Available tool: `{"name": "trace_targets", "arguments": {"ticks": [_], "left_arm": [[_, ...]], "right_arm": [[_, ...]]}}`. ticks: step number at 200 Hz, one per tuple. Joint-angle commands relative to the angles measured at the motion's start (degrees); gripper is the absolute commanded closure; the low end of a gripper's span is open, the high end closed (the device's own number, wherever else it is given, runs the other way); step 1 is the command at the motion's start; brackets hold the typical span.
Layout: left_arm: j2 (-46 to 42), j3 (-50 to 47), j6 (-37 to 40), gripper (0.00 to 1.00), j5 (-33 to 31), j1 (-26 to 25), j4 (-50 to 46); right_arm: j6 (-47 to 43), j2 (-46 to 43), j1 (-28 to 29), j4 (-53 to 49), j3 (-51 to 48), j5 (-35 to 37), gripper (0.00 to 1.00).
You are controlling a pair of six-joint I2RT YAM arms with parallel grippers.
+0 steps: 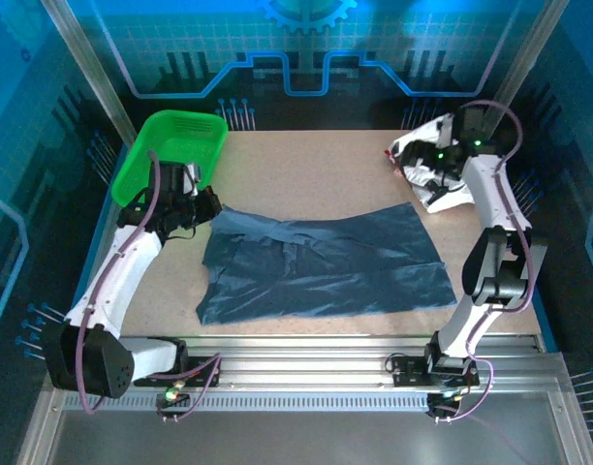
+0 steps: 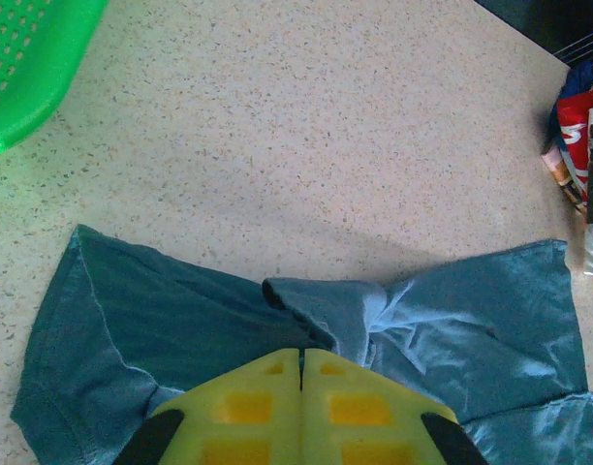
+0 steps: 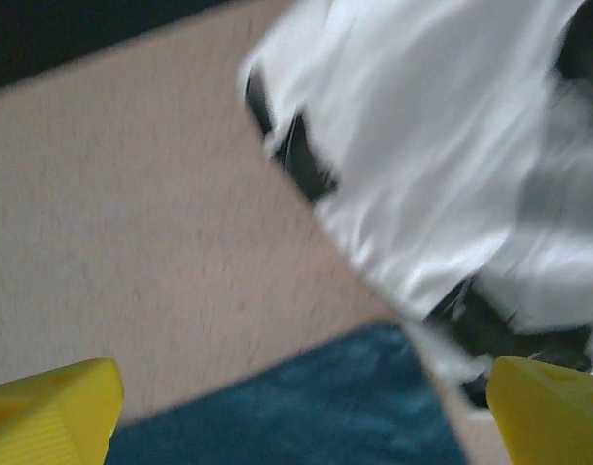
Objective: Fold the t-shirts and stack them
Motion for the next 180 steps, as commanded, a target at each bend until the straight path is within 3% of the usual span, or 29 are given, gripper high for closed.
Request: {"name": "trace_targets", "arguments": {"ticks": [1, 35, 84, 116, 180], "left_arm": [[0.36, 0.85, 1.9, 1.0, 1.42, 0.58, 0.94], [-0.11, 0.28, 2.03, 1.0, 0.58, 0.66, 0.58], [-0.78, -0.27, 1.94, 1.0, 0.04, 0.84, 0.05], [-1.37, -0.99, 1.66, 1.0, -0.2, 1.02, -0.04], [-2.32, -0.99, 1.77, 1.0, -1.21, 1.06, -1.42]], "right_arm": [[-0.53, -1.21, 3.79, -1.82, -6.25, -1.87, 0.05], [2.86, 2.22, 4.04, 0.12, -10.47, -1.2, 0.17], [3.84, 12.79, 4.36, -1.88, -4.37, 2.93, 0.34], [5.43, 17.19, 3.72, -3.75, -1.66, 7.86, 0.34], [3.73, 21.64, 3.18, -5.77, 5.02, 10.65, 0.35]]}}
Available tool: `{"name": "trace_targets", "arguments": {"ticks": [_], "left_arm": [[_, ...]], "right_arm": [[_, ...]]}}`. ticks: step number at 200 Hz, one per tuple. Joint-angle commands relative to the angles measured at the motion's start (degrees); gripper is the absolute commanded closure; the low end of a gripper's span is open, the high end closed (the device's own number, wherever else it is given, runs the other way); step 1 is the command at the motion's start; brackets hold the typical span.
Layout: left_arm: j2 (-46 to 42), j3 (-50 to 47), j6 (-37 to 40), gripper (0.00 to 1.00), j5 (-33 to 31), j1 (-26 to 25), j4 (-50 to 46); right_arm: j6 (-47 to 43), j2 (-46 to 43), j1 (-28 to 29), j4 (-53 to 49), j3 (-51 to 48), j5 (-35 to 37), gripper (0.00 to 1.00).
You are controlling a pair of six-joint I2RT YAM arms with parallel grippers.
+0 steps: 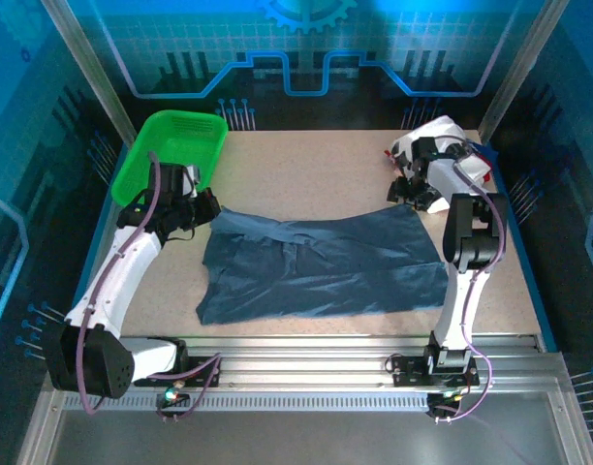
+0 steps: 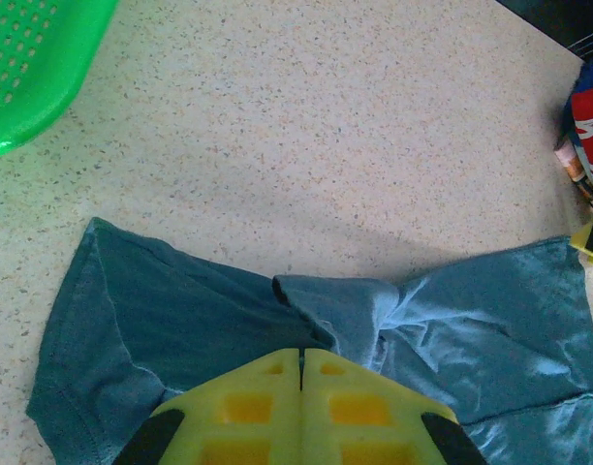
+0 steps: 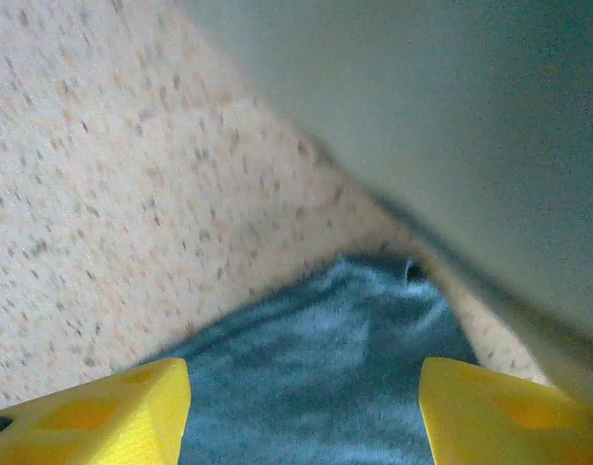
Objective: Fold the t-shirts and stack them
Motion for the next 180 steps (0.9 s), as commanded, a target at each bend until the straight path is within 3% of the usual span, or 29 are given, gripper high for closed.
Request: {"name": "trace_targets", "arguments": {"ticks": [1, 69, 114, 157, 180], "left_arm": [[-2.05, -0.34, 0.68, 1.0, -0.9, 0.58, -1.15], [-2.39, 0.01, 0.59, 1.0, -1.26, 0.65, -1.68], [-2.81, 0.19, 0.9, 1.0, -1.69, 0.65, -2.49], [-3.17, 0.11, 0.89, 1.0, -1.7, 0.65, -2.76], [-3.52, -0.21, 0.81, 1.0, -1.87, 0.65, -2.69]], "right_arm": [[-0.83, 2.4, -0.66, -2.78, 2.87, 2.3, 0.35], [-1.5, 5.76, -1.11, -3.77, 4.59, 3.44, 0.42], [-1.67, 6.7, -1.11, -3.92, 5.22, 4.48, 0.67], [-2.78, 6.39, -0.94, -4.34, 7.05, 3.14, 0.98], [-3.03, 5.1, -0.85, -3.81, 5.99, 1.72, 1.0]]}}
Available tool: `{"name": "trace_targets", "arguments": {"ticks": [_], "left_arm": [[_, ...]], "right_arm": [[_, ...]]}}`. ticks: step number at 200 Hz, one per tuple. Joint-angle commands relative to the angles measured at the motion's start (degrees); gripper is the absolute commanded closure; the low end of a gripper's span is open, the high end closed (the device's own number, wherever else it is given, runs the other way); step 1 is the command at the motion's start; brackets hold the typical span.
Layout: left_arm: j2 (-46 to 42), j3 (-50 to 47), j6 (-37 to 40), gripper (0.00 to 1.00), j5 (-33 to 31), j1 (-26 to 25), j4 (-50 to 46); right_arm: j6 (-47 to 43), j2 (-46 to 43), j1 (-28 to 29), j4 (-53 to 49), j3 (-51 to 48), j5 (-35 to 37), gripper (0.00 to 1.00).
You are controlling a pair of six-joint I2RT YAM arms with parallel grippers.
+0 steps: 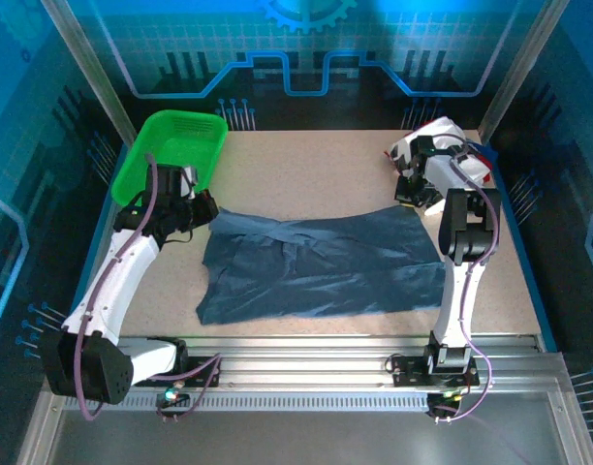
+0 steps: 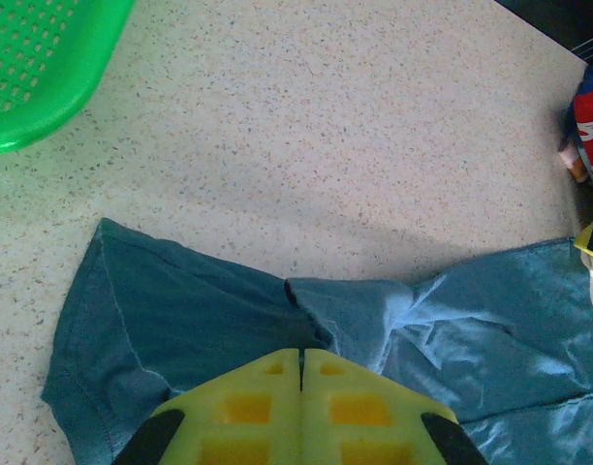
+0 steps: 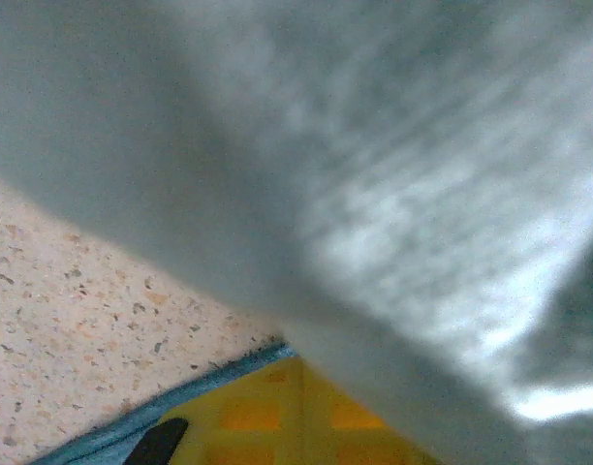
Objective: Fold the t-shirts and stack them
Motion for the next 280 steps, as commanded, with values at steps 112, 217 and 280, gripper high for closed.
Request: {"name": "trace_targets", "arguments": {"ticks": [112, 217, 280], "left_arm": [[-2.61, -1.65, 0.19, 1.0, -0.76, 0.68, -0.82], [-2.7, -1.27, -0.13, 1.0, -0.79, 0.63, -0.86], [-2.52, -1.56, -0.52, 1.0, -0.41, 0.63, 0.68]], "right_arm": [[-1.82, 2.16, 0.09, -2.28, 1.6, 2.99, 0.57], [-0.75, 2.42, 1.15, -1.81, 2.84, 2.15, 1.0], [-0.05, -8.94, 1.23, 0.94, -2.41, -0.96, 1.0]]}}
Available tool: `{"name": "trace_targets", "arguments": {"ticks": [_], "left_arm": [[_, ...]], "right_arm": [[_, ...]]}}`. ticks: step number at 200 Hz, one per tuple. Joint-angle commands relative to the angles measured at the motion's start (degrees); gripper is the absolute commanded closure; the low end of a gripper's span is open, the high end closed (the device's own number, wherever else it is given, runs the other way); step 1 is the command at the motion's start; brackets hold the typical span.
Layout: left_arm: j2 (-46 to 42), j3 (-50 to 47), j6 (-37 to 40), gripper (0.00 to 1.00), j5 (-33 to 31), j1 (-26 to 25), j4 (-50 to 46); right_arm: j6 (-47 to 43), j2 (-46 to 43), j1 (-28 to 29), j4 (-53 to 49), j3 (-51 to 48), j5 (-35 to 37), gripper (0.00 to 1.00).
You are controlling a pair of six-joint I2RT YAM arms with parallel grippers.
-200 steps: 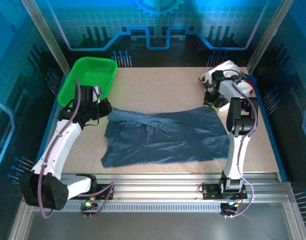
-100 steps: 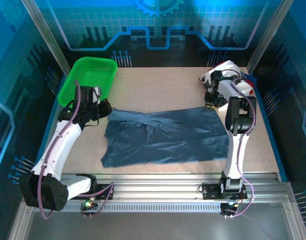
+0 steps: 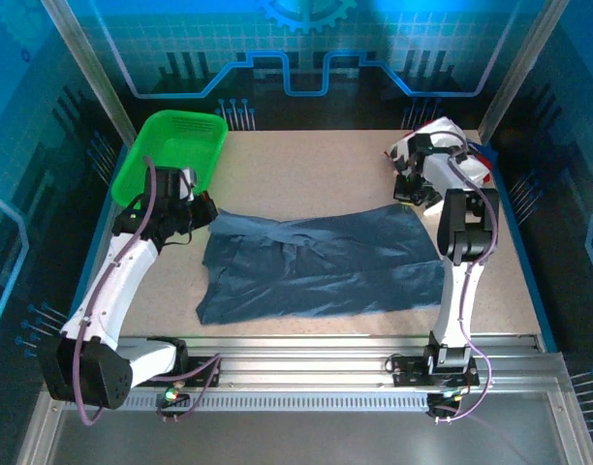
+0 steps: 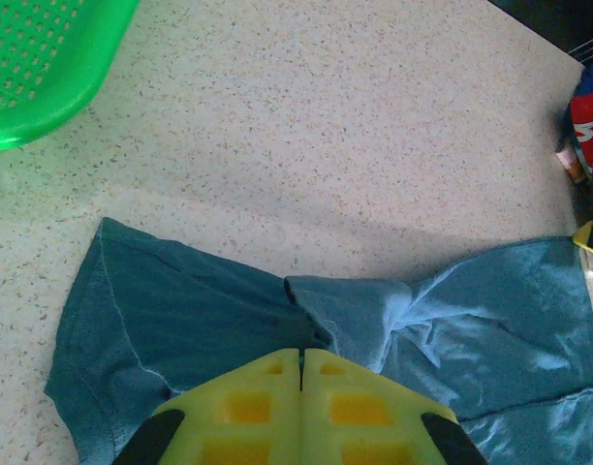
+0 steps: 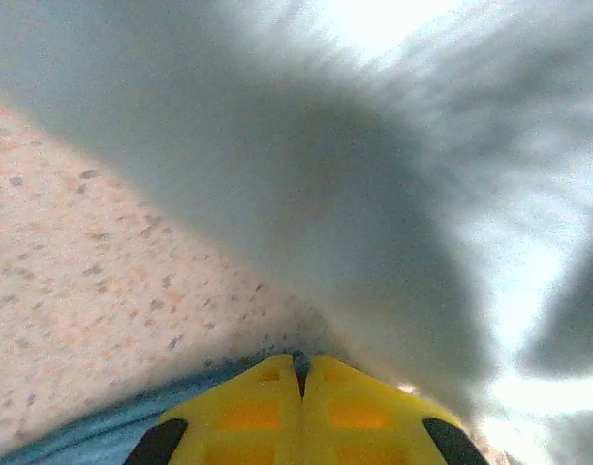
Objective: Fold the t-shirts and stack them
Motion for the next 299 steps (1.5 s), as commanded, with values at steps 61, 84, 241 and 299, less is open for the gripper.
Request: {"name": "trace_targets", "arguments": {"ticks": [61, 84, 241, 299], "left_arm": [[-1.49, -2.07, 0.06, 1.0, 0.1, 0.71, 1.0], [-2.82, -2.89, 1.12, 1.0, -0.05, 0.67, -0.65], [-23.6, -24.98, -17.57, 1.0, -4.49, 0.89, -12.62], [-21.49, -29.82, -22.82, 1.0, -5.59, 0.12, -11.38]], "right_arm": [[0.89, -16.61, -0.67, 2.93, -11.36, -4.26, 1.0], [0.47, -20.11, -0.97, 3.28, -14.92, -4.31, 1.0], [3.89, -39.52, -7.82, 4.66, -44.01, -1.98, 1.0], [5.26, -39.8, -9.33, 6.09, -48.93, 0.46, 1.0]]}}
